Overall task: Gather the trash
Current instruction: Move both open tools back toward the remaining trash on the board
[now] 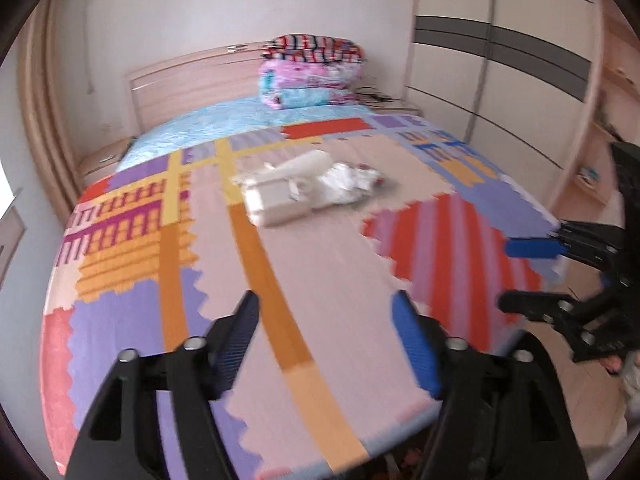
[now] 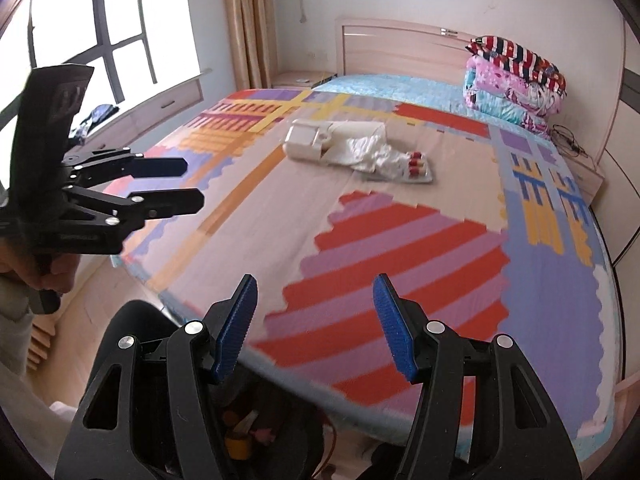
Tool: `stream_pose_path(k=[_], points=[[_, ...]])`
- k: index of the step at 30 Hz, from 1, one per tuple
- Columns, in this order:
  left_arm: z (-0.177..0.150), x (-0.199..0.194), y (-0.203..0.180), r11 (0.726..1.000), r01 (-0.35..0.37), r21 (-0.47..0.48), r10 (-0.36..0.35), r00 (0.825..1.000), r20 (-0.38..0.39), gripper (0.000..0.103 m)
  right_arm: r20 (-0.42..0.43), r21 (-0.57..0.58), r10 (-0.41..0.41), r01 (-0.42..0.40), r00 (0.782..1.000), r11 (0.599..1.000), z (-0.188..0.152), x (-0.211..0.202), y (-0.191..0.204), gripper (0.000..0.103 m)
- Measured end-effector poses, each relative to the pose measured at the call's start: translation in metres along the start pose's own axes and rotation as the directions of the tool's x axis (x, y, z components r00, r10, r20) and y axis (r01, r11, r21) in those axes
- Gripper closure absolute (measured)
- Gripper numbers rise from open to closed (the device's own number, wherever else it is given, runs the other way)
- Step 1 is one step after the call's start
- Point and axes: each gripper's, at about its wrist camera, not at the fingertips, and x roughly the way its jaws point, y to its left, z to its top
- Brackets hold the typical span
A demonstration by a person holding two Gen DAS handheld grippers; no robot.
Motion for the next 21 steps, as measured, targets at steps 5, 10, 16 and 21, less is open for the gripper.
stream_pose_path(k=[5,10,16,21], points=[[0.021,0.030,0.012,1.000,0.000,-0.021,-0.001,1.000,-0.017,0.036,0.008,0.014,0.002,-0.002,1.000,1.000,0.021,0.014,-0.011,0.043],[0.039,0.056,0.025,0.998,0.007,-0.064,-0.009,1.000,-0.030,0.036,0.014,0.011,-0.007,0.007,1.000,1.000,0.041,0.030,-0.019,0.039],[0.053,0.088,0.032,0.998,-0.005,-0.063,0.001,0.998,-0.058,0.036,0.009,0.040,0.004,-0.004,1.000,0.999,0.059,0.054,-0.032,0.039],[0.060,0.108,0.041,0.996,-0.016,-0.083,0.010,0.998,-0.069,0.036,-0.006,0.056,0.003,-0.003,1.000,0.998,0.072,0.075,-0.042,0.039]])
